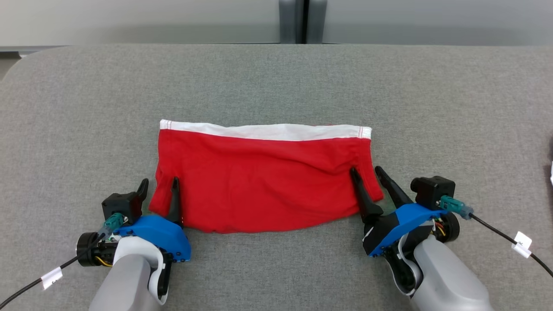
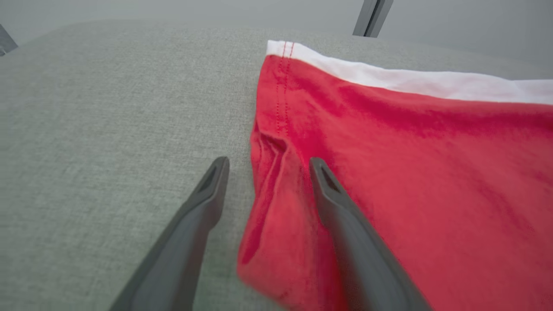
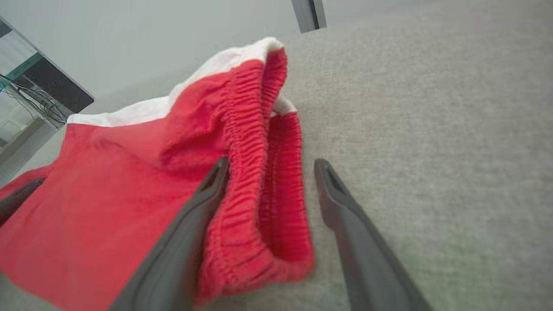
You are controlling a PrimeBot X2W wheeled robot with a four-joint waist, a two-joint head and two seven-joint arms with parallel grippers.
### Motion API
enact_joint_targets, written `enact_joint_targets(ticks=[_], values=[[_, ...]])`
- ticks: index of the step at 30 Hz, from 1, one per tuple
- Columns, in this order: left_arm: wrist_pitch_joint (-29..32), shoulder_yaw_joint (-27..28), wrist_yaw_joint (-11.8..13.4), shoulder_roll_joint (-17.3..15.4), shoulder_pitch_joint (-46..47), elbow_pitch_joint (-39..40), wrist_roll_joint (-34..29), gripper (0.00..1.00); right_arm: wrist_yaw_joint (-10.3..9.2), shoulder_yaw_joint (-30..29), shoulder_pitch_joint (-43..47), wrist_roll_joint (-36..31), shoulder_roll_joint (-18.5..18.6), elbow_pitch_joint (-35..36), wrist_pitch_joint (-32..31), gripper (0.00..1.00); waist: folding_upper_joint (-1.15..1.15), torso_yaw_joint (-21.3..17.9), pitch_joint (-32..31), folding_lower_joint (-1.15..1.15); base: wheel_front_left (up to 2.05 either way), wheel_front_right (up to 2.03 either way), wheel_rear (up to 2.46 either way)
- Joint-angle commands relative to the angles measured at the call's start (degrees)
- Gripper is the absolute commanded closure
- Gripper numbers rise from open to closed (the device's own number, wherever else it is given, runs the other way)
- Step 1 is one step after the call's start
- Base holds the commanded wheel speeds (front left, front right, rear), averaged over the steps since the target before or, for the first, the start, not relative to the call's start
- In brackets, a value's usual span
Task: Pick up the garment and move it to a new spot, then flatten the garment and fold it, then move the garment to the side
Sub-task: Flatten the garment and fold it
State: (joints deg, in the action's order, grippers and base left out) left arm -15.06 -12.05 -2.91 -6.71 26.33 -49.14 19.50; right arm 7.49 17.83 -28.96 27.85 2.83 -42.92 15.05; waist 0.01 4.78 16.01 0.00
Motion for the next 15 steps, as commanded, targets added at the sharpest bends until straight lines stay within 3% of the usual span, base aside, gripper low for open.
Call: enact_joint_targets(ticks=[1,7,8,9,15], values=[[-0.1,0.4,-0.2,0.2,-0.4,0.8,-0.7,0.00,0.00,-0.2,-0.7,0.3,0.2,-2.5,0.1,0.00,-0.01,0.5,0.4,0.00,0.00,0.00,0.00],[-0.1,1.8,-0.6,0.5,-1.0,2.3,-2.1,0.00,-0.01,0.9,0.4,2.5,0.3,-10.6,-0.4,0.00,-0.01,0.6,1.1,0.00,0.00,0.00,0.00],[-0.1,2.0,-0.5,0.6,-1.1,2.5,-2.3,0.00,-0.02,1.5,0.6,3.0,0.3,-11.8,-0.4,0.30,-0.01,0.5,1.2,0.00,0.00,0.00,0.00],[-0.1,2.2,-0.5,0.8,-1.2,2.7,-2.6,0.00,-0.02,2.5,0.6,3.6,0.3,-12.6,-0.4,1.00,-0.01,0.4,1.2,0.00,0.00,0.00,0.00],[-0.1,3.4,-0.8,1.2,-1.5,3.5,-3.9,0.00,-0.02,5.3,-0.5,6.6,0.2,-13.2,-0.6,1.00,-0.01,-0.5,1.1,0.00,0.00,0.00,0.00]])
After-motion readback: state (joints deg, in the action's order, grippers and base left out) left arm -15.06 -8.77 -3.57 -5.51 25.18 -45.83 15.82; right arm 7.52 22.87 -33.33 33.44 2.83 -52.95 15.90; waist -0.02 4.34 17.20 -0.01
